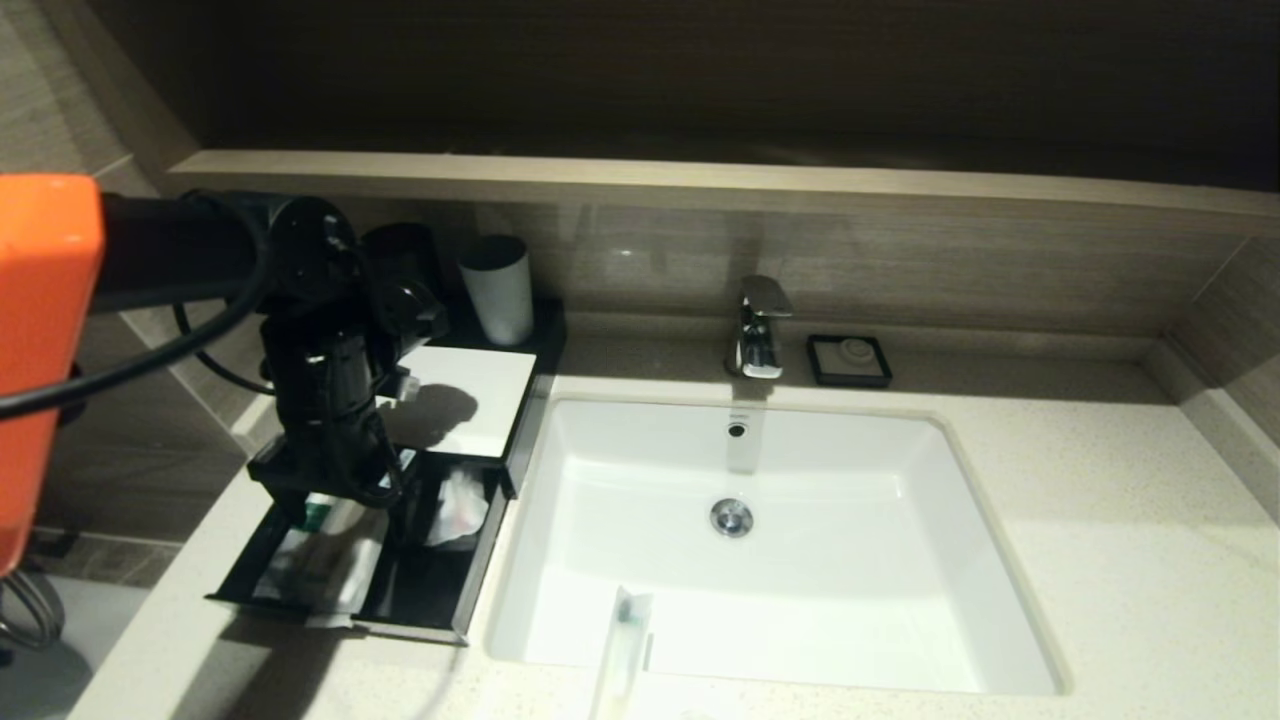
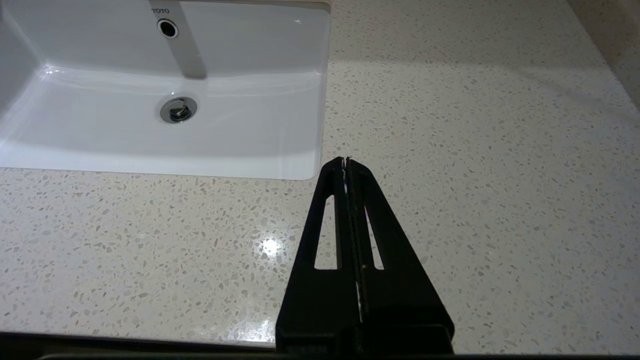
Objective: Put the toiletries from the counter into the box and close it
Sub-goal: Place the bathroom toiletry into the drawer
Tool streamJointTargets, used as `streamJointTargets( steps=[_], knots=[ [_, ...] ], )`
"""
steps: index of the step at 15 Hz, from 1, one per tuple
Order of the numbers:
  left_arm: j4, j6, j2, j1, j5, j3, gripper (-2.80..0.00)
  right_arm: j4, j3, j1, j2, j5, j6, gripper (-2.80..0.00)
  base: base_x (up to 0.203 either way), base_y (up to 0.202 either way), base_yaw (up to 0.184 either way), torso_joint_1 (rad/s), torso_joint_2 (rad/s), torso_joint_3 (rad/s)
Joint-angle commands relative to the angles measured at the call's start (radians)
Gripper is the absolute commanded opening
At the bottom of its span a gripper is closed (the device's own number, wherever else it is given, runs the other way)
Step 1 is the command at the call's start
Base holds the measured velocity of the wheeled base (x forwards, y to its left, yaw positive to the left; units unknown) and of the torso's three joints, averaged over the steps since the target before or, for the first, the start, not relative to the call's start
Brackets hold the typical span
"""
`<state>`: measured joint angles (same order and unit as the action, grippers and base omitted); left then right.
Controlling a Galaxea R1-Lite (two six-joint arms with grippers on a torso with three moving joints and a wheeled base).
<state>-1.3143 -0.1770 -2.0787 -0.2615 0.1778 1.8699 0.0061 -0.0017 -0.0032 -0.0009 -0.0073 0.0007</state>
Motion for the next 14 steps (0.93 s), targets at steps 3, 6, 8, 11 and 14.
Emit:
streamJointTargets(
  steps=[3, 6, 8, 11, 14],
  knots=[
    [-0.008, -0.001, 0.011, -0.003, -0.023, -0.011, 0.00, 0.000, 0.000, 0.000, 0.000, 0.000, 0.000, -2.80, 0.000, 0.000, 0.000, 0.000, 0.00, 0.000],
    [-0.001, -0.001, 0.032, -0.004, -0.023, -0.005, 0.00, 0.000, 0.000, 0.000, -0.001, 0.000, 0.001, -2.80, 0.000, 0.000, 0.000, 0.000, 0.00, 0.000],
    [0.001, -0.001, 0.065, -0.004, -0.022, 0.006, 0.00, 0.000, 0.000, 0.000, 0.001, 0.000, -0.001, -2.80, 0.000, 0.000, 0.000, 0.000, 0.00, 0.000],
    [-0.007, -0.001, 0.108, -0.014, -0.023, 0.001, 0.00, 0.000, 0.000, 0.000, -0.001, 0.000, 0.000, -2.80, 0.000, 0.000, 0.000, 0.000, 0.00, 0.000],
    [-0.011, -0.002, 0.114, -0.019, -0.075, -0.022, -2.80, 0.000, 0.000, 0.000, -0.001, 0.000, -0.001, -2.80, 0.000, 0.000, 0.000, 0.000, 0.00, 0.000]
  ],
)
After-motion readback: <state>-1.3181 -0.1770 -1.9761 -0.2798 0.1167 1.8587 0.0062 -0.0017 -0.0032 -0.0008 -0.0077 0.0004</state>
